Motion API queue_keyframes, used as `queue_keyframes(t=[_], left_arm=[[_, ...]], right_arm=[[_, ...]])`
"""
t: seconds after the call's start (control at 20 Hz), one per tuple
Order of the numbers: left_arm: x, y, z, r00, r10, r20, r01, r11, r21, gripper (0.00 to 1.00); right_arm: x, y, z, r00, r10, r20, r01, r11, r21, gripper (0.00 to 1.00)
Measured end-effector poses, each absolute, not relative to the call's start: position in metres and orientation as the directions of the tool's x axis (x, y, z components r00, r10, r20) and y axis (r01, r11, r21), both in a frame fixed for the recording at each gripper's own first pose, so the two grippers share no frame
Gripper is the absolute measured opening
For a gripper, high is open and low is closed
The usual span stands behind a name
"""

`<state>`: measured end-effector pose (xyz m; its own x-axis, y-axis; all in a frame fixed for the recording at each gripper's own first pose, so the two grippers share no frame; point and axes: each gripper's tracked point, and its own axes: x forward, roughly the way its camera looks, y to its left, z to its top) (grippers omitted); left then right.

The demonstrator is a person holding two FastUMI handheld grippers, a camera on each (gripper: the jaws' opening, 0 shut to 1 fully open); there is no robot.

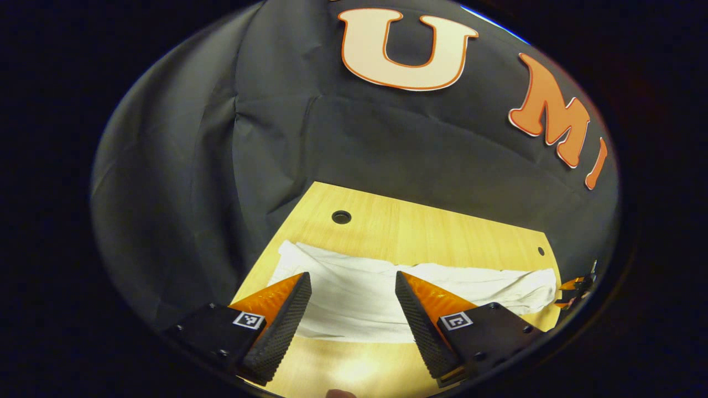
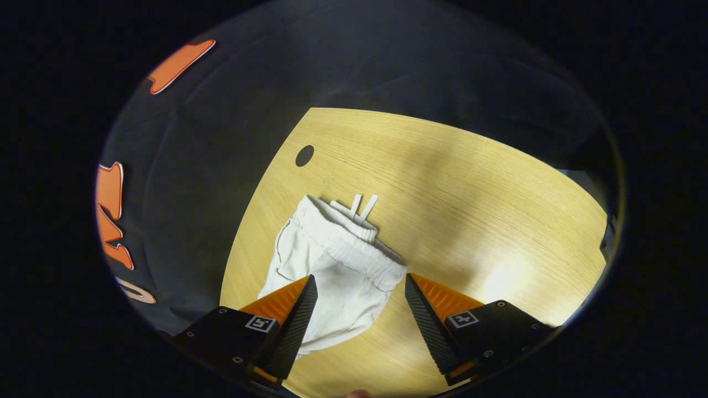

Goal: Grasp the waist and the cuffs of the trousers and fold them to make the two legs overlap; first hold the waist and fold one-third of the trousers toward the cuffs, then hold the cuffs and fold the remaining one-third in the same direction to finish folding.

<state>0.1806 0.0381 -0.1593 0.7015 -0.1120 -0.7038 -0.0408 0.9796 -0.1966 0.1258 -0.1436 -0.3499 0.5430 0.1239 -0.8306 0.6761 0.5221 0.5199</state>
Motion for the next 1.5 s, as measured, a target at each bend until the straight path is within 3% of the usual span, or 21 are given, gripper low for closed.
queue_keyframes(t=[0.25, 0.65, 0.85, 1.05, 1.1, 1.2, 1.5], left_arm=[[0.144, 0.016, -0.15, 0.714, -0.105, -0.692, -0.066, 0.974, -0.216, 0.99], [0.092, -0.009, -0.152, 0.686, -0.037, -0.727, -0.139, 0.974, -0.18, 0.99], [0.076, -0.024, -0.15, 0.685, -0.025, -0.729, -0.136, 0.978, -0.161, 0.99], [0.06, -0.032, -0.153, 0.669, -0.011, -0.743, -0.123, 0.984, -0.125, 0.99], [0.062, -0.033, -0.153, 0.67, -0.012, -0.742, -0.124, 0.984, -0.128, 0.99], [0.061, -0.034, -0.153, 0.664, -0.026, -0.747, -0.127, 0.981, -0.147, 0.99], [0.063, -0.038, -0.152, 0.666, -0.074, -0.742, -0.077, 0.983, -0.167, 1.0]], right_arm=[[0.132, -0.14, -0.369, 0.539, 0.132, -0.832, 0.659, 0.549, 0.514, 0.96], [0.152, -0.154, -0.384, 0.607, 0.103, -0.788, 0.688, 0.428, 0.586, 0.94], [0.149, -0.157, -0.387, 0.643, 0.089, -0.761, 0.697, 0.345, 0.629, 0.77], [0.139, -0.16, -0.392, 0.685, 0.085, -0.724, 0.677, 0.295, 0.675, 0.42], [0.141, -0.16, -0.39, 0.701, 0.087, -0.708, 0.667, 0.27, 0.694, 0.26], [0.15, -0.154, -0.383, 0.748, 0.092, -0.658, 0.627, 0.228, 0.745, 0.12], [0.155, -0.143, -0.344, 0.83, 0.144, -0.54, 0.514, 0.183, 0.838, 0.07]])
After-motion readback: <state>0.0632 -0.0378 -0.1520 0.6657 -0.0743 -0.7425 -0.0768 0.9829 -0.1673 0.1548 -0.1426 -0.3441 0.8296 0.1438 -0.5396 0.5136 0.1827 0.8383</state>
